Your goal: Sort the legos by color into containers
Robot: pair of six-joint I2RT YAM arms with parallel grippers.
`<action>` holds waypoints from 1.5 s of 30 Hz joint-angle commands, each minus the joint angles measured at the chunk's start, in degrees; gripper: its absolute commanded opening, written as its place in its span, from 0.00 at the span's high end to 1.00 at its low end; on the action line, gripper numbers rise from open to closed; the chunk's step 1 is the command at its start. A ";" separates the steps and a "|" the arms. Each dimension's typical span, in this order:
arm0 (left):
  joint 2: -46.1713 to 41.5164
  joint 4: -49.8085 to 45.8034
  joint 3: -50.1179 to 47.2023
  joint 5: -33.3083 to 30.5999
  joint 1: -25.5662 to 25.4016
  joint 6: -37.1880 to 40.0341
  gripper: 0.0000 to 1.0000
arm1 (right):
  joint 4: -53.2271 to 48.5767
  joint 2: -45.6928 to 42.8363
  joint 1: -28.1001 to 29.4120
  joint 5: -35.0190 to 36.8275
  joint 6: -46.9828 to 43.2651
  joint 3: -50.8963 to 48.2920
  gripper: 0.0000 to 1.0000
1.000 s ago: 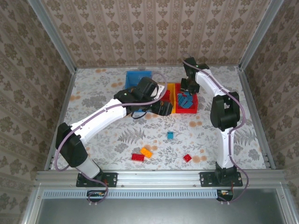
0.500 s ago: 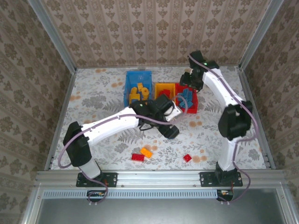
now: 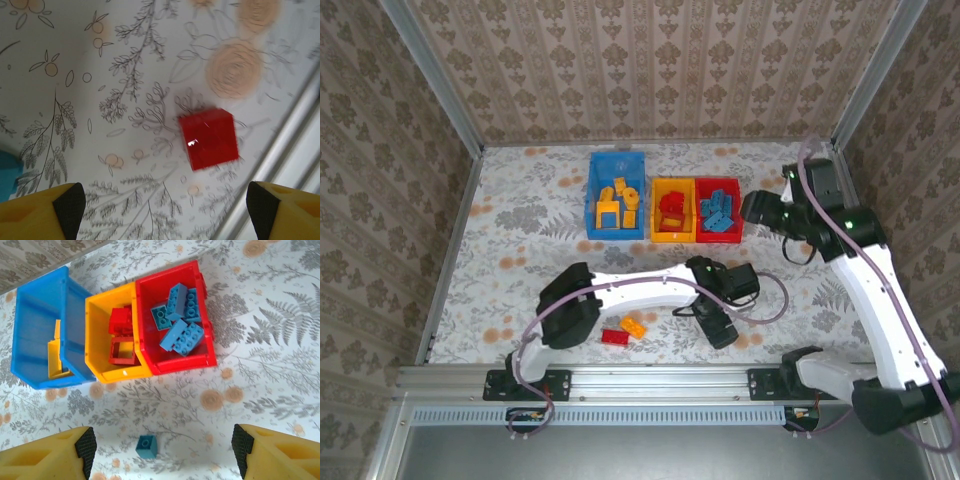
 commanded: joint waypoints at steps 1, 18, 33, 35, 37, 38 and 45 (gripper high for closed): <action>3.29 -5.52 4.57 -2.58 -1.34 -6.54 0.12 | -3.33 -3.43 -0.72 1.75 -0.83 -3.03 0.24; 11.71 -12.99 14.51 4.75 -1.95 -8.05 0.15 | -4.62 -10.60 -0.96 3.02 -1.13 -5.23 0.24; 16.46 -13.93 18.87 5.07 -1.97 -5.45 0.50 | -4.59 -11.26 -1.00 2.01 0.71 -5.82 0.25; 16.61 -13.55 18.95 4.99 -1.96 -5.06 0.58 | -4.77 -11.26 -0.93 2.01 0.68 -5.66 0.25; 16.54 -13.64 19.12 4.58 -1.87 -4.95 0.68 | -5.13 -11.19 -1.06 2.09 0.61 -5.47 0.25; 16.35 -13.67 19.11 4.33 -1.76 -5.08 0.72 | -5.40 -11.21 -1.05 2.09 0.61 -5.31 0.25; 7.15 -10.97 13.68 1.81 2.52 -9.86 0.76 | -6.99 -10.54 -1.05 -0.45 -0.50 -2.32 0.26</action>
